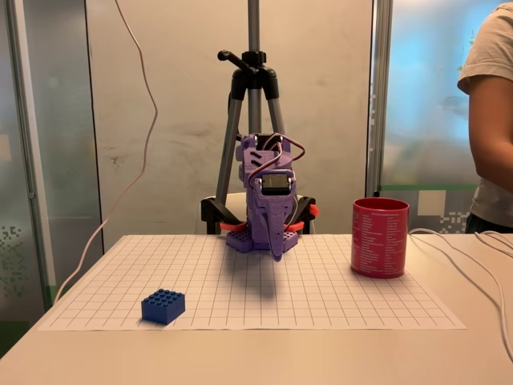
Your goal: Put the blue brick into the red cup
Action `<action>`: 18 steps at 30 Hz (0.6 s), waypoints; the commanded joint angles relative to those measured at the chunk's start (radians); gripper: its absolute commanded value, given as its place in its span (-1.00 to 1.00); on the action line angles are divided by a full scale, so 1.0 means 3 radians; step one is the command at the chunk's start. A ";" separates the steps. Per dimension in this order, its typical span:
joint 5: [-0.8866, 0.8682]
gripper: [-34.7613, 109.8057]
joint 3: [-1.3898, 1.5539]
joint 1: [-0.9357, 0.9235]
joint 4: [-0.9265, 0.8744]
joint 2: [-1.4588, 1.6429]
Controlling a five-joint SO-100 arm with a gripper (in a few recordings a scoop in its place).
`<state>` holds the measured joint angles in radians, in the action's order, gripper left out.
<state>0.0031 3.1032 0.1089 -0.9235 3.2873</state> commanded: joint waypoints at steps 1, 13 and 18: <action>-0.0501 -0.52 -0.0005 -0.0337 0.0036 0.0051; -0.0578 -0.52 -0.0020 -0.0317 -0.0026 0.0051; -0.0675 -0.52 -0.0148 -0.0419 -0.0261 0.0051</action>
<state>-0.1687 3.1032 0.0046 -0.9710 3.2935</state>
